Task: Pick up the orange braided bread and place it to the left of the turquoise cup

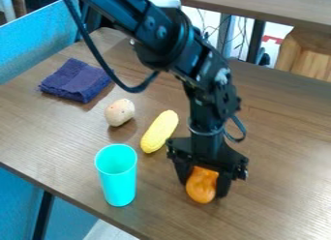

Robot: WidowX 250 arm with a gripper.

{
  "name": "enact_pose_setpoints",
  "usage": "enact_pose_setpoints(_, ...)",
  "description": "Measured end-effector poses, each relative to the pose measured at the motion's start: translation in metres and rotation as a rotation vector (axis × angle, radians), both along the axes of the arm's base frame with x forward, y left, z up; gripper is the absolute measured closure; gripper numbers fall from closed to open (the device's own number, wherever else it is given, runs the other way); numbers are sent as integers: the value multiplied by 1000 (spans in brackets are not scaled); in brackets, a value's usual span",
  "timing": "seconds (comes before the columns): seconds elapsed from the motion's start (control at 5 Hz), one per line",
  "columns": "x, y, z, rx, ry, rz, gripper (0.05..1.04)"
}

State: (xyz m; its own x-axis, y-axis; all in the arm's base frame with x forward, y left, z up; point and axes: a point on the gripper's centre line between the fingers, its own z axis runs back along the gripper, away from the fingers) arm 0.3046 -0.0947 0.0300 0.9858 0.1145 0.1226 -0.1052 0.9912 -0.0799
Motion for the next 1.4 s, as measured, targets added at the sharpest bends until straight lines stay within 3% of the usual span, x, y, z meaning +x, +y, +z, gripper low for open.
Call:
enact_pose_setpoints(0.4, 37, 14, 55, 1, -56, -113, 260)
enact_pose_setpoints(0.6, 36, 50, 70, 1, 0, -80, 260)
enact_pose_setpoints(0.8, 12, 93, 77, 2, 84, -27, 260)
enact_pose_setpoints(1.0, -16, 148, 82, -6, 134, 88, 260)
enact_pose_setpoints(1.2, -36, 192, 79, -42, 194, 105, 260)
enact_pose_setpoints(1.4, -44, 204, 61, -67, 248, 96, 260)
